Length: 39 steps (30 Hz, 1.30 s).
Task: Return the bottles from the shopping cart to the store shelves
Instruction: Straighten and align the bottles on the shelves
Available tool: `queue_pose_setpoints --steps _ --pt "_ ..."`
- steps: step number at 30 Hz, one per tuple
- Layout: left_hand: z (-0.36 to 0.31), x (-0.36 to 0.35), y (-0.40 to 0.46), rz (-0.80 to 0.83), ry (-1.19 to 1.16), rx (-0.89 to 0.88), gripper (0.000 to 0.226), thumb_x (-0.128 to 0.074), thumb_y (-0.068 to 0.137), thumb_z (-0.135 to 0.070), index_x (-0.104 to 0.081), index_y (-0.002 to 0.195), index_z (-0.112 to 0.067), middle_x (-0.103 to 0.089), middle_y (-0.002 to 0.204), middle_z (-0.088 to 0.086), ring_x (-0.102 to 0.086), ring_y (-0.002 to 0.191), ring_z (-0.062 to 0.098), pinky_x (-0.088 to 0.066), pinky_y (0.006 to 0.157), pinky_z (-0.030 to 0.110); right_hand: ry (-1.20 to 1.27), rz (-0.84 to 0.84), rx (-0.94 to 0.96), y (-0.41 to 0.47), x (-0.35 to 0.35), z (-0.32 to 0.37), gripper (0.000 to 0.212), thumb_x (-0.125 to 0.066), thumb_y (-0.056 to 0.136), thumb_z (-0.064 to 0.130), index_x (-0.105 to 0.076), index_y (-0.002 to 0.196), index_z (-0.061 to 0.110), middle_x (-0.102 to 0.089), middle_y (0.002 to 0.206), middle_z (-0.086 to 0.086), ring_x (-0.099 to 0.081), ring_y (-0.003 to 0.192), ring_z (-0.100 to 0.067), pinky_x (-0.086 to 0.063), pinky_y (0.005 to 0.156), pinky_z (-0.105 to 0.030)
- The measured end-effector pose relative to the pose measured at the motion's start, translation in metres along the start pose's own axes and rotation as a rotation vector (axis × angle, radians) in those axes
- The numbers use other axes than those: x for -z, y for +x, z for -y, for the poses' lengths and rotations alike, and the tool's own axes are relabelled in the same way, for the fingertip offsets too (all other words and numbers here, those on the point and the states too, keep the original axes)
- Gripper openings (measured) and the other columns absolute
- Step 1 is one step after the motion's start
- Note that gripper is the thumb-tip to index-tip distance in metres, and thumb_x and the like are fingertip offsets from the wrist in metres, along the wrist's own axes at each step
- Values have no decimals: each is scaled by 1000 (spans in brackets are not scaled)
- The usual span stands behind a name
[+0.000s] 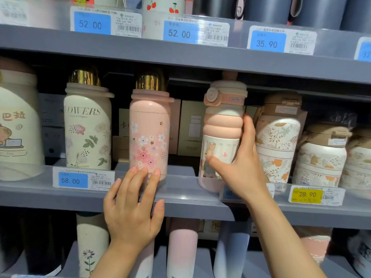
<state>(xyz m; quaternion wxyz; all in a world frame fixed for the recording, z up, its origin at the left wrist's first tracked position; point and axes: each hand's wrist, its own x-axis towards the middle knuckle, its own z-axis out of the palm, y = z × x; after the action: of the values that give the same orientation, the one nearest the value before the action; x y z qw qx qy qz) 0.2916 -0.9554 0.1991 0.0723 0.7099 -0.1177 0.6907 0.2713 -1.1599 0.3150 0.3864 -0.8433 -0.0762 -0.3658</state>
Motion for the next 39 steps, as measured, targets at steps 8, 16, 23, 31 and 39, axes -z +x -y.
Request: queue_pose_setpoints --steps 8,16,23,31,39 --pt "1 -1 -1 -11 -15 -7 43 -33 98 -36 -50 130 -15 -48 131 10 -48 123 28 -30 103 40 -207 -64 -57 -1 -8 6 122 -80 62 53 3 149 33 -33 137 -5 -50 115 -33 -48 85 -44" --pt "0 -1 -2 -14 -9 7 42 -33 97 -36 -50 130 -16 -48 130 9 -47 124 28 -30 104 40 -34 48 -83 3 -2 1 117 -80 65 46 7 144 43 -49 140 -2 -56 114 -32 -47 92 -49" --pt "0 -3 -2 -31 -3 -4 42 -33 97 -36 -50 130 -16 -48 131 9 -47 123 27 -30 103 40 -120 -20 -44 2 -6 4 121 -82 61 52 0 148 34 -40 143 -3 -50 120 -32 -47 91 -46" --pt "1 -5 -2 -61 19 -24 42 -32 97 -35 -53 129 -16 -50 129 10 -48 122 27 -31 101 40 -81 11 63 0 -9 7 118 -77 64 55 4 148 38 -48 139 -1 -55 115 -25 -49 90 -42" --pt "3 -5 -3 -48 21 -53 42 -32 98 -35 -51 131 -16 -49 129 11 -48 122 28 -33 98 41 -42 1 117 -4 -7 5 120 -78 61 57 -1 150 37 -41 143 1 -50 122 -18 -47 94 -38"
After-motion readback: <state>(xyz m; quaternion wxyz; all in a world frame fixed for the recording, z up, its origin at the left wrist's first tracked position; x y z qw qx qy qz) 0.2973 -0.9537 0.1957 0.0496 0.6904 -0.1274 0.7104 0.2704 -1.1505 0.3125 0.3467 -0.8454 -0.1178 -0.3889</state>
